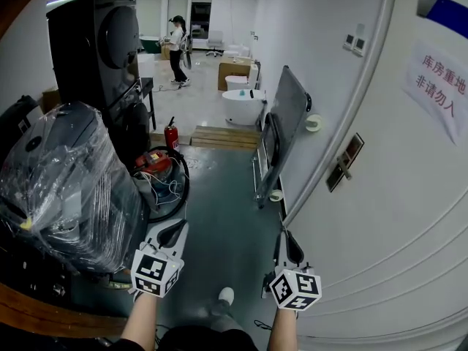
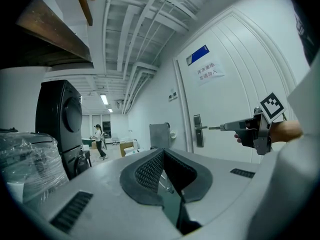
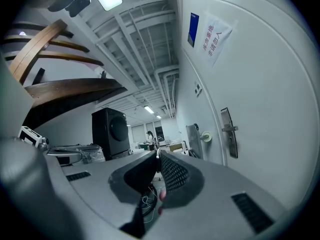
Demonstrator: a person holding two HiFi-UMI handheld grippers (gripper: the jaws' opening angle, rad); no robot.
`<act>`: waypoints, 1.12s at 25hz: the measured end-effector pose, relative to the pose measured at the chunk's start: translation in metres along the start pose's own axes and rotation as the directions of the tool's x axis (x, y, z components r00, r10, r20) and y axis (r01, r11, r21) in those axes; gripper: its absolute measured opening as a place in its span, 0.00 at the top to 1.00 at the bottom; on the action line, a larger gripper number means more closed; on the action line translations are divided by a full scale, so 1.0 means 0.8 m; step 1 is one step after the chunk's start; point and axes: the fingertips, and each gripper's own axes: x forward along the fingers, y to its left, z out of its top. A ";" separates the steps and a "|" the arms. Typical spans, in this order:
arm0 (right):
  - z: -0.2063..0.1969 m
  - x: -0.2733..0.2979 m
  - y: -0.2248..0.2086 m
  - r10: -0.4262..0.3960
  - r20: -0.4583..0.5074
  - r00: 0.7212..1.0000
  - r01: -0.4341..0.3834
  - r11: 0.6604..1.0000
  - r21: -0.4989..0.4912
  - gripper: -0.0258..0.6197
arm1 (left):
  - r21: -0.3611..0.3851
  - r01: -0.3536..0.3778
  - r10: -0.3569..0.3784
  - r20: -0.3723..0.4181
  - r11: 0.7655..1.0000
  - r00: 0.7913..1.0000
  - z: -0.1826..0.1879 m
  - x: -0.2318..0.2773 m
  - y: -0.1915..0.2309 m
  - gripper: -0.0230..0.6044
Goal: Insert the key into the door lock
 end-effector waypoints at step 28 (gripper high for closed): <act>0.016 0.287 -0.107 0.067 -0.030 0.997 -0.066 0.997 0.036 0.84 | 0.021 -0.009 0.010 -0.055 1.000 0.998 -0.003 0.282 0.077 0.94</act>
